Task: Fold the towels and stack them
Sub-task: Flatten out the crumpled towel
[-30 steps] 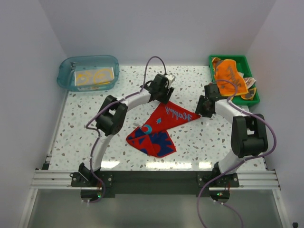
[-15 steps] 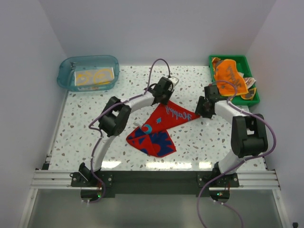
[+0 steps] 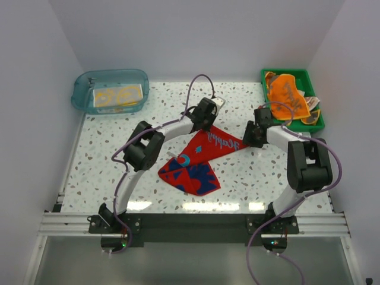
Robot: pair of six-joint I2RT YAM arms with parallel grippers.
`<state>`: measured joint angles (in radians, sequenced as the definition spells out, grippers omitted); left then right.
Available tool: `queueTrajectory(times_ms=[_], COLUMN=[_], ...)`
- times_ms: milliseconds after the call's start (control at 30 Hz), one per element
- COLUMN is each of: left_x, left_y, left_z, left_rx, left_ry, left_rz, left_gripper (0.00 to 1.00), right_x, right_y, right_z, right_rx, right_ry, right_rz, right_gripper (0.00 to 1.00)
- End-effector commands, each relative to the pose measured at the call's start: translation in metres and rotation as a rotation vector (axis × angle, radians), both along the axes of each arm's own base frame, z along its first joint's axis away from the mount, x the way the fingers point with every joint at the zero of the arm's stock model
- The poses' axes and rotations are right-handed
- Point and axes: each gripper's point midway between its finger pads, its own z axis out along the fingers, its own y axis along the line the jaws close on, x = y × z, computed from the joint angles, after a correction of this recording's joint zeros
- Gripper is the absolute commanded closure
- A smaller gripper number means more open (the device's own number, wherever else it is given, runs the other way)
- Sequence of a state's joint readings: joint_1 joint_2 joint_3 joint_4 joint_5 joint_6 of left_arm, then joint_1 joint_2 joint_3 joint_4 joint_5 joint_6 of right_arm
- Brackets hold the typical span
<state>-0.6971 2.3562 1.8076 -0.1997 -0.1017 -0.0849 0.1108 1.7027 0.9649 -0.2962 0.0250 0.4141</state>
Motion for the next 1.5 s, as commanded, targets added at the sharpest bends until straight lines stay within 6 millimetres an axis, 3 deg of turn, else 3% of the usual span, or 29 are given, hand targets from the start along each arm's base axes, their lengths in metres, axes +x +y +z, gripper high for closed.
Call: queueTrajectory(times_ms=[0,133,367,433,500,533,567,600,633,667,700,733,767,800,833,867,900,933,1033,1067,1100,1133,1167,1200,1233,1333,1367,1400,1467], left_x=[-0.009,-0.008,-0.006,-0.001,0.006,0.014,0.021,0.026,0.036,0.041,0.044,0.05,0.053,0.053,0.054,0.052,0.049,0.042,0.019,0.012,0.005,-0.014,-0.024,-0.034,-0.054,-0.095,-0.104,-0.11,-0.136], left_y=[0.011,0.013,0.015,0.019,0.023,0.029,0.033,0.037,0.044,0.049,0.054,0.059,0.064,0.068,0.075,0.081,0.084,0.092,0.108,0.111,0.108,0.117,0.117,0.119,0.121,0.128,0.131,0.132,0.143], left_z=[-0.01,-0.011,-0.007,0.001,0.026,0.04,0.067,0.084,0.125,0.144,0.165,0.207,0.229,0.249,0.292,0.311,0.33,0.366,0.415,0.424,0.419,0.443,0.45,0.453,0.458,0.465,0.467,0.458,0.475], left_rx=[0.053,0.061,0.063,0.063,0.042,0.032,0.004,-0.003,-0.04,-0.052,-0.054,-0.095,-0.091,-0.082,-0.108,-0.114,-0.119,-0.152,-0.213,-0.23,-0.245,-0.284,-0.306,-0.326,-0.35,-0.424,-0.433,-0.45,-0.497], left_ry=[0.025,0.025,0.014,-0.003,-0.038,-0.063,-0.103,-0.126,-0.192,-0.223,-0.257,-0.325,-0.368,-0.405,-0.481,-0.514,-0.548,-0.606,-0.679,-0.691,-0.683,-0.72,-0.735,-0.734,-0.732,-0.73,-0.733,-0.703,-0.724], left_rz=[-0.006,-0.002,0.004,0.019,0.033,0.053,0.068,0.077,0.101,0.113,0.114,0.132,0.131,0.13,0.159,0.171,0.174,0.192,0.204,0.202,0.187,0.184,0.176,0.173,0.154,0.12,0.114,0.118,0.102], left_gripper=[1.0,1.0,1.0,1.0,1.0,1.0,1.0,1.0,1.0,1.0,1.0,1.0,1.0,1.0,1.0,1.0,1.0,1.0,1.0,1.0,1.0,1.0,1.0,1.0,1.0,1.0,1.0,1.0,1.0], right_x=[0.01,0.007,0.005,0.014,0.027,0.033,0.037,0.053,0.061,0.066,0.081,0.087,0.092,0.101,0.104,0.105,0.106,0.105,0.091,0.086,0.072,0.064,0.056,0.048,0.029,-0.001,-0.022,-0.031,-0.056], right_y=[0.003,0.0,-0.001,0.0,0.0,0.001,0.0,0.001,0.002,0.003,0.005,0.007,0.008,0.012,0.014,0.015,0.017,0.018,0.023,0.023,0.023,0.023,0.023,0.023,0.023,0.027,0.028,0.029,0.029], right_z=[-0.004,-0.008,-0.007,0.006,0.029,0.04,0.057,0.083,0.101,0.121,0.156,0.175,0.196,0.233,0.254,0.271,0.309,0.326,0.382,0.393,0.411,0.418,0.424,0.424,0.44,0.443,0.452,0.454,0.465], right_rx=[0.009,-0.006,-0.009,-0.008,-0.016,-0.019,-0.026,-0.025,-0.024,-0.026,-0.024,-0.024,-0.03,-0.023,-0.022,-0.03,-0.025,-0.027,-0.029,-0.041,-0.046,-0.048,-0.056,-0.058,-0.058,-0.045,-0.043,-0.042,-0.041], right_ry=[-0.018,0.002,0.002,-0.036,-0.082,-0.107,-0.138,-0.202,-0.243,-0.283,-0.362,-0.402,-0.449,-0.533,-0.578,-0.612,-0.694,-0.731,-0.857,-0.883,-0.929,-0.948,-0.966,-0.972,-1.015,-1.032,-1.058,-1.066,-1.102], right_rz=[0.011,0.002,0.003,0.008,0.02,0.027,0.036,0.038,0.045,0.057,0.059,0.067,0.08,0.091,0.102,0.118,0.129,0.14,0.202,0.224,0.236,0.249,0.265,0.279,0.289,0.346,0.372,0.386,0.406], right_gripper=[0.55,0.59,0.87,0.96,1.0,1.0,1.0,1.0,1.0,1.0,1.0,1.0,1.0,1.0,1.0,1.0,1.0,1.0,1.0,1.0,1.0,1.0,1.0,1.0,1.0,1.0,1.0,1.0,1.0])
